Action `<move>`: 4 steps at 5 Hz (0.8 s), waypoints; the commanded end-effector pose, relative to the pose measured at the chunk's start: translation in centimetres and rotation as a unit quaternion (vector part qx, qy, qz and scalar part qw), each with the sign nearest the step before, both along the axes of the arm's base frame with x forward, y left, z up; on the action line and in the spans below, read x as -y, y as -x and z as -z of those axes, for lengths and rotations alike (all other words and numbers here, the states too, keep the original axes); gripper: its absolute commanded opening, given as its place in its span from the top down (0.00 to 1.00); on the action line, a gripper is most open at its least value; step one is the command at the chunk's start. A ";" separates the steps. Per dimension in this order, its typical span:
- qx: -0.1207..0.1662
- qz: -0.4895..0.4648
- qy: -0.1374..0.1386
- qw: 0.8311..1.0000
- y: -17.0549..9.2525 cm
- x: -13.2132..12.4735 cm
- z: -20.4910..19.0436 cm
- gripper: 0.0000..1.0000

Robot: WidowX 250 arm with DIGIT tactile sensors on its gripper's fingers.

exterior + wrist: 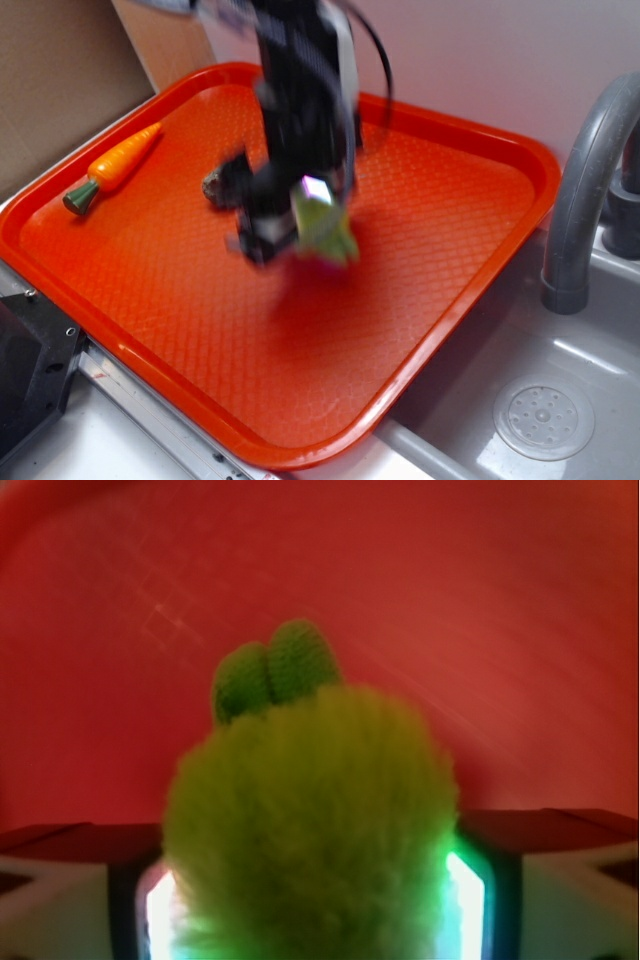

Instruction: Grab the green animal.

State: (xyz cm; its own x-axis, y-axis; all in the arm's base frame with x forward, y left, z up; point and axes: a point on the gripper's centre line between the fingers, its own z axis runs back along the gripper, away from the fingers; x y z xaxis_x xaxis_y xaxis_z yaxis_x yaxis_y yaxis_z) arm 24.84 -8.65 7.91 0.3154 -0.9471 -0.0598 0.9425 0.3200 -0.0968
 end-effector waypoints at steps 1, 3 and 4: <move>0.044 -0.254 -0.104 0.961 2.2 -4.1 -10.0 1.00; 0.067 -0.490 -0.006 0.869 5.7 -5.6 -14.2 1.00; 0.076 -0.567 0.021 0.820 5.7 -5.1 -14.2 1.00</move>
